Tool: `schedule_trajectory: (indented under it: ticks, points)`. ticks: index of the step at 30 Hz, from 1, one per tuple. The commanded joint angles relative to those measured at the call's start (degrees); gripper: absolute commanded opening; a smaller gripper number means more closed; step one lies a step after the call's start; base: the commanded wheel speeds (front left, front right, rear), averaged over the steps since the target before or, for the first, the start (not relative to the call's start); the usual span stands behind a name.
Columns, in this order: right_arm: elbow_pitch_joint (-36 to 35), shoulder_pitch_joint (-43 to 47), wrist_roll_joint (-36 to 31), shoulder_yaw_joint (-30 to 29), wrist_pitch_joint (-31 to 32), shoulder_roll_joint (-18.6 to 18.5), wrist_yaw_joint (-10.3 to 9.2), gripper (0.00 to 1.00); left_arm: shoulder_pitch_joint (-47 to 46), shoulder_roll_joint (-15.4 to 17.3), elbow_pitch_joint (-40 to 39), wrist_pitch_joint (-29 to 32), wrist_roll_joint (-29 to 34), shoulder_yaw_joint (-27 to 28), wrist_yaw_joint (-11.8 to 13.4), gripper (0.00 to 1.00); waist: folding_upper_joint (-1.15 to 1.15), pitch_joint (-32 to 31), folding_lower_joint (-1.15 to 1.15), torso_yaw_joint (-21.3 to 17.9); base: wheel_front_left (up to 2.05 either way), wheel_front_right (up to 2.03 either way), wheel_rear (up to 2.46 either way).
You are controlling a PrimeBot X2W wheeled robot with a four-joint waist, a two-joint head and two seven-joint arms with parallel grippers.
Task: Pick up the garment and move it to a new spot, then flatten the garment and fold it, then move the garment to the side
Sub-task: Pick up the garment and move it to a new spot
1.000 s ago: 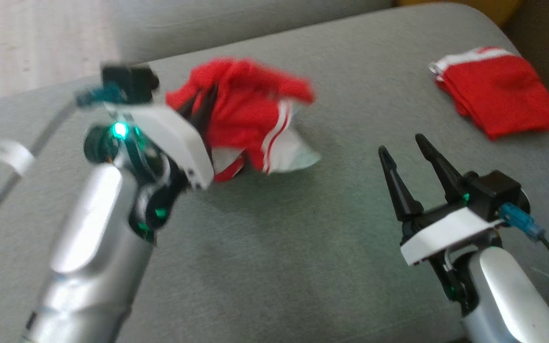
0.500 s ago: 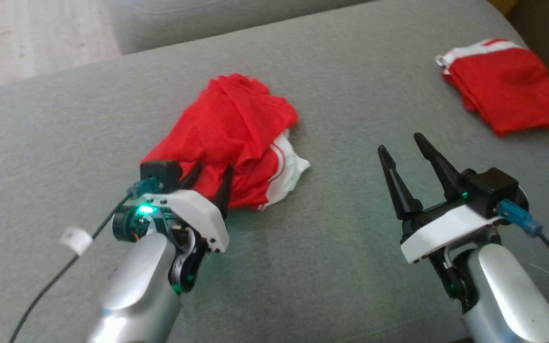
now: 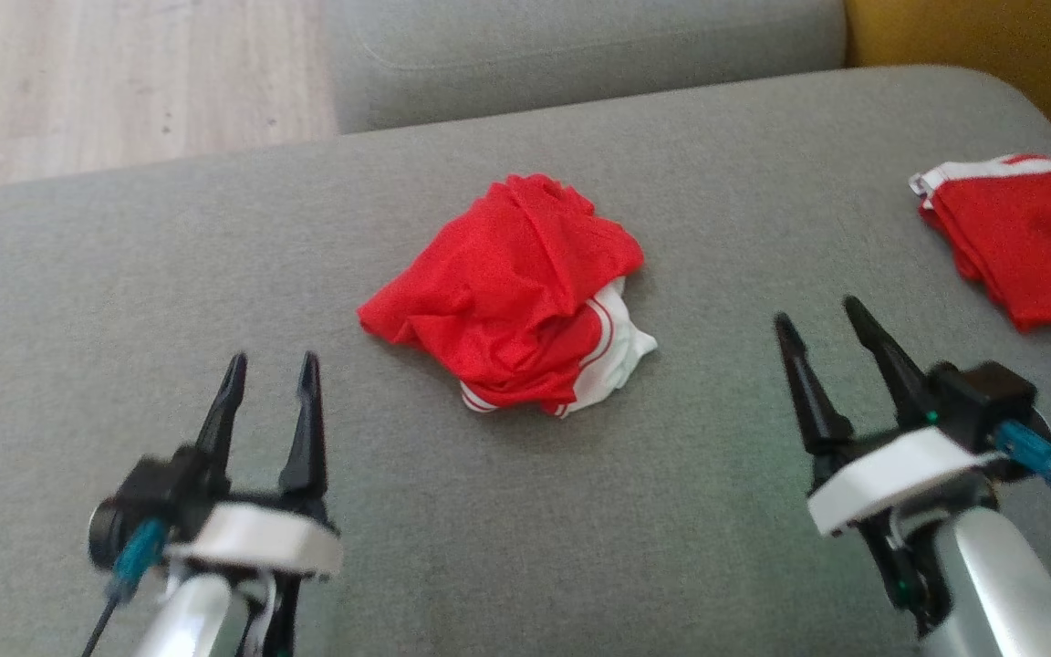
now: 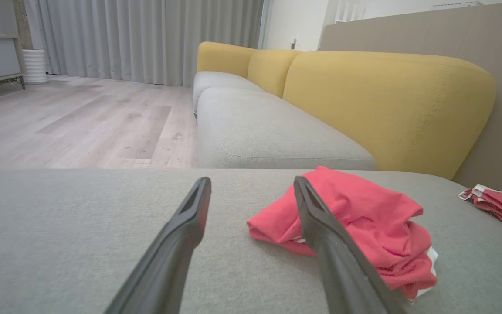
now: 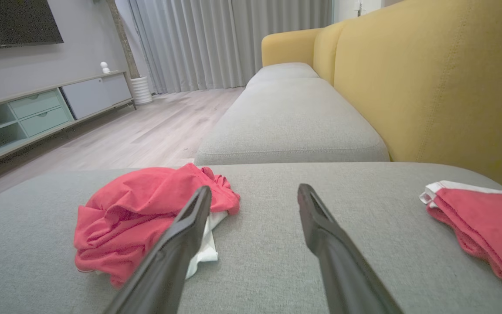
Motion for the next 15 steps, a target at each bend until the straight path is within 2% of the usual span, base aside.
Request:
schedule_trajectory:
  ticks: [1, 4, 10, 15]
  points:
    - [-1.75, 0.18, -0.07, -0.50, 0.01, -0.15, 0.39, 1.00, 0.26, 2.05, -3.71, -1.56, 0.76, 3.13, 0.75, 1.00, 0.00, -1.27, 0.00, 1.38, 0.00, 0.00, 0.00]
    - [-1.66, 2.06, -0.55, -2.26, 0.18, 0.16, 0.39, 1.00, 4.07, 3.64, -6.21, -2.91, 1.33, 5.51, 2.01, 1.00, 0.00, -2.13, 0.00, 2.17, 0.00, 0.00, 0.00]
    - [-1.72, 5.17, -1.24, -4.15, 0.79, 1.23, 0.39, 1.00, 11.32, 4.45, -10.38, -3.64, 1.62, 9.90, 4.23, 1.00, 0.00, -2.96, 0.00, 3.09, 0.00, 0.00, 0.00]
    - [-2.04, 5.98, -1.51, -4.36, 1.28, 1.95, 0.39, 1.00, 13.94, 4.34, -11.92, -3.72, 1.77, 11.25, 4.51, 1.00, 0.00, -3.08, 0.00, 3.49, 0.00, 0.00, 0.00]
